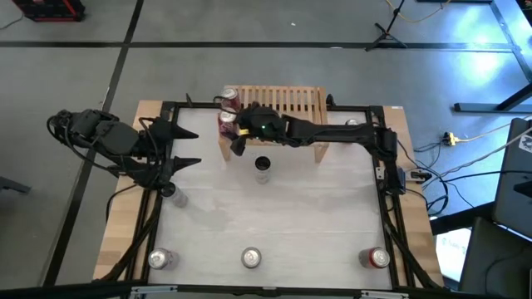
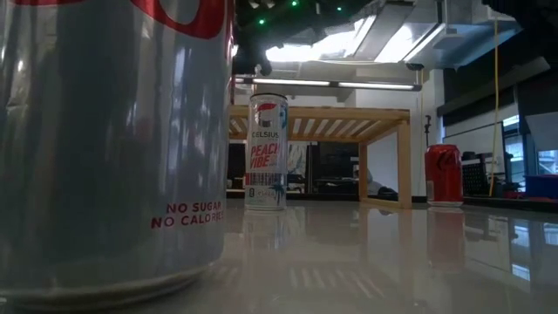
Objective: Place canned beverage on shelf
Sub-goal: Put the red soda can on the shelf aligned with the red soda can
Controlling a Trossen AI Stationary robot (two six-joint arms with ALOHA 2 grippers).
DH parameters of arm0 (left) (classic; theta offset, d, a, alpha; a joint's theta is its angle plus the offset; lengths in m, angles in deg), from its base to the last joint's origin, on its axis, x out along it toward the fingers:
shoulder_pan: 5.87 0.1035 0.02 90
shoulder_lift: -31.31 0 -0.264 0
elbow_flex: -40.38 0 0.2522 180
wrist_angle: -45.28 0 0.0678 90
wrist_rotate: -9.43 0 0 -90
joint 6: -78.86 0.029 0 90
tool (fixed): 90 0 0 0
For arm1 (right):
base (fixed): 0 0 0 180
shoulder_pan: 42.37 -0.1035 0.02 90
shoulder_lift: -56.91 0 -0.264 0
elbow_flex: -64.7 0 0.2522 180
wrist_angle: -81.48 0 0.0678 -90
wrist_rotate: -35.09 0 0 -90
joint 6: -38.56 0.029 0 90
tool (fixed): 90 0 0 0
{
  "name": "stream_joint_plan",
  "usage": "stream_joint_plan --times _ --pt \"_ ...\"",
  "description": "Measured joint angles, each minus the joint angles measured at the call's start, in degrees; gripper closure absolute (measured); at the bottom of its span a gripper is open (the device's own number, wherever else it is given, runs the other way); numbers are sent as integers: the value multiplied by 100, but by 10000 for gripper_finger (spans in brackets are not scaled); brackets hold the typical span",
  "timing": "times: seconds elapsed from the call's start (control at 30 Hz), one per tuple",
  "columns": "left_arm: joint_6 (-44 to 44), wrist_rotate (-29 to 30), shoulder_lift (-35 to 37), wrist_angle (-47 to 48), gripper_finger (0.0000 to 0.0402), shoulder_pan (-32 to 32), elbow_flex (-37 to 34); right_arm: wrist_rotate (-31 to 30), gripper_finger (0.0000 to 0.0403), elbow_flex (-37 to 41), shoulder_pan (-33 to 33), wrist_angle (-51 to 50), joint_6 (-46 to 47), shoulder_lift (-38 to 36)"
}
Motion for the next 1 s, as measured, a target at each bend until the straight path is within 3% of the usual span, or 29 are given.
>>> stream_joint_plan --times 0.43,0.67,1.0 --pt "-2 -5 -2 -51 73 0 0 -347 125 -93 4 -262 -26 129" --pt "-4 -39 -2 -86 73 0 0 -428 17 -115 0 -145 -21 104" --pt "-2 -39 -2 -90 73 0 0 -620 60 -102 -7 -513 -328 -320"
